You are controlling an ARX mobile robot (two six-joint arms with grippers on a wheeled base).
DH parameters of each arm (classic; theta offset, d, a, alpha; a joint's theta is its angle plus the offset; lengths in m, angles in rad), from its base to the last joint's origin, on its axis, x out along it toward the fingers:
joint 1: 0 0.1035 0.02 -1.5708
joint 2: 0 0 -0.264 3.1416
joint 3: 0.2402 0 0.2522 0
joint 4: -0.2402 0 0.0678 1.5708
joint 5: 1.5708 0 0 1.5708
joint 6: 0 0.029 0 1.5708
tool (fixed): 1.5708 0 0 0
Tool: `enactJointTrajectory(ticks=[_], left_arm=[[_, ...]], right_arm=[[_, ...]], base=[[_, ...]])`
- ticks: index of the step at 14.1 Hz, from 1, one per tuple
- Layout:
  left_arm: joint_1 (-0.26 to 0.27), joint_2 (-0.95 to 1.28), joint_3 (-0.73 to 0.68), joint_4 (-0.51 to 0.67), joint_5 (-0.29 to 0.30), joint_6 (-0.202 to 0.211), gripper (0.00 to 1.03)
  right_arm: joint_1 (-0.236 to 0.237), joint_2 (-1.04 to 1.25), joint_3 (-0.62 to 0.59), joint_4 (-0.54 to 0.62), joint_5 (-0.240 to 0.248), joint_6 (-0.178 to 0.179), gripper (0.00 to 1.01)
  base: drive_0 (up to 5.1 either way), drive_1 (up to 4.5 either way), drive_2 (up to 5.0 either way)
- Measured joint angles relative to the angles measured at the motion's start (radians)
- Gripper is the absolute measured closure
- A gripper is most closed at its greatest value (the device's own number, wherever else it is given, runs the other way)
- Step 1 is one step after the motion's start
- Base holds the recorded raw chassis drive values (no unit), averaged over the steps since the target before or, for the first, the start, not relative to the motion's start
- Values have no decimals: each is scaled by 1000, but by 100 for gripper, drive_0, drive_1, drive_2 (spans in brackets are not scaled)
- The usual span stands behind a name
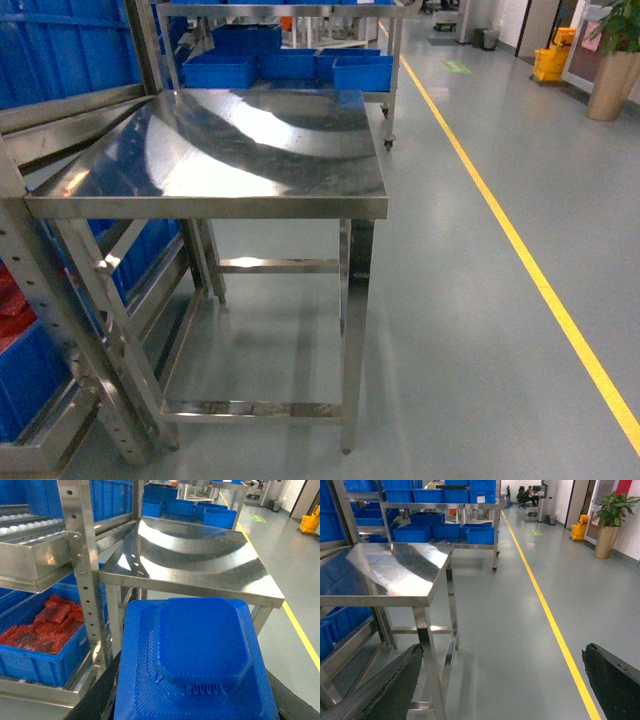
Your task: Pick blue part to blue bin on bottom shelf
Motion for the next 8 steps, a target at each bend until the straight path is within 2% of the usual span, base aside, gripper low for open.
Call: enactJointTrajectory(ticks=[5, 8], left_arm=[[0, -2, 0, -4, 0, 0, 60], [0, 3, 0, -11, 0, 0, 60]], right_arm=[[0, 0, 0, 0, 0, 0, 3], [0, 0, 0, -7, 0, 0, 3]], base=[[0, 408, -408], [0, 0, 0]])
